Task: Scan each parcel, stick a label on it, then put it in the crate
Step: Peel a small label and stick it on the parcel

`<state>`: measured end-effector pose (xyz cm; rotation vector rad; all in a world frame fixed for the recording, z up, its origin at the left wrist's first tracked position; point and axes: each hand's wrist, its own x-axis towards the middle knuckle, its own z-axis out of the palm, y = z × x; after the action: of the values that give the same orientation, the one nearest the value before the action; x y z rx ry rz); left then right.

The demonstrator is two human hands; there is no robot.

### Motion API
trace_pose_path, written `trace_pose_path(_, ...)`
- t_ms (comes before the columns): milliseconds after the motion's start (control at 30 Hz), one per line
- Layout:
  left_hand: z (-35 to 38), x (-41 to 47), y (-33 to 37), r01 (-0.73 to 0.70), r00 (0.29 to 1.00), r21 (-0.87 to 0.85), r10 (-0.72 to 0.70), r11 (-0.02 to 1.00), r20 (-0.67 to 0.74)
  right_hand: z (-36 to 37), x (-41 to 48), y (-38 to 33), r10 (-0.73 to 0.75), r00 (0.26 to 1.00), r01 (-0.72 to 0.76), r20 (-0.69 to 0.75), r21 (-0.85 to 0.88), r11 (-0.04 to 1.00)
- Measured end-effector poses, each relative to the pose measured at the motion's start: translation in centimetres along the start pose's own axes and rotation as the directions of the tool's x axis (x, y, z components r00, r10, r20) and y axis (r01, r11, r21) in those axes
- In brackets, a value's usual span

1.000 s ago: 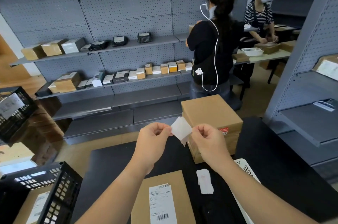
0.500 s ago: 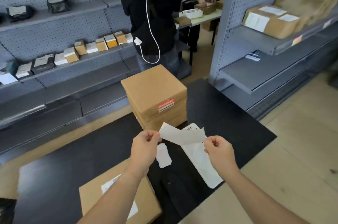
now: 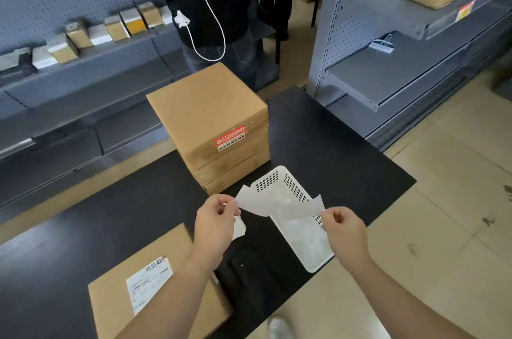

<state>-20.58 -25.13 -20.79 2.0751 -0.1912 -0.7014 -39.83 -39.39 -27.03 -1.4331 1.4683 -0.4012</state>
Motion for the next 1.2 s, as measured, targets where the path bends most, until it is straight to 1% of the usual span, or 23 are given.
trace_pose_path(133,-0.5,0.9,-0.7,0.020,1.000,-0.026,-0.021,0.999,-0.020,1.0,0.6,0.0,0.005,1.000,-0.005,0.006,-0.039,0.999)
trace_pose_path(233,-0.9,1.4,-1.3,0.010,1.000,-0.011,-0.010,1.000,-0.017,1.7,1.1,-0.1,0.011,0.999,-0.008,0.034,-0.066,0.998)
trace_pose_path(400,-1.4,1.7,-1.8,0.009,1.000,-0.009,-0.009,1.000,0.029,2.5,1.6,-0.2,0.021,0.995,-0.001,0.097,-0.202,0.979)
trace_pose_path(667,-2.8,1.6,-2.5,-0.015,1.000,-0.002,0.015,1.000,0.026,3.8,1.3,-0.9,0.033,0.996,-0.013,0.081,-0.236,0.972)
trace_pose_path(733,-3.4,1.2,-2.5,-0.027,0.999,-0.011,0.027,1.000,0.041,4.1,0.7,-1.1,0.018,0.992,0.012,0.124,-0.238,0.971)
trace_pose_path(833,-5.0,0.2,-2.4,-0.061,0.994,-0.009,0.061,0.998,0.086,5.1,-0.8,-2.5,-0.017,0.972,0.056,0.234,-0.161,0.985)
trace_pose_path(867,-5.7,-0.1,-2.4,-0.078,0.992,0.000,0.078,0.997,0.099,5.7,-1.4,-3.3,-0.008,0.961,0.041,0.278,-0.110,0.993)
trace_pose_path(933,-7.6,-1.0,-2.5,-0.112,0.985,0.019,0.108,0.994,0.138,7.2,-2.7,-5.4,0.069,0.921,-0.064,0.384,-0.024,0.998)
trace_pose_path(967,-8.7,-1.5,-2.7,-0.128,0.980,0.027,0.122,0.991,0.156,8.1,-3.3,-6.6,0.124,0.890,-0.131,0.438,-0.013,0.991)
trace_pose_path(1033,-11.0,-2.5,-3.5,-0.164,0.972,0.053,0.152,0.985,0.179,9.6,-4.7,-8.4,0.216,0.810,-0.224,0.545,-0.052,0.973)
trace_pose_path(1100,-13.1,-3.5,-4.9,-0.182,0.968,0.089,0.162,0.979,0.193,10.7,-6.3,-9.2,0.232,0.735,-0.219,0.637,-0.100,0.971)
trace_pose_path(1200,-15.7,-4.9,-7.3,-0.156,0.973,0.131,0.130,0.979,0.190,11.6,-8.9,-9.4,0.171,0.665,-0.091,0.727,-0.148,0.985)
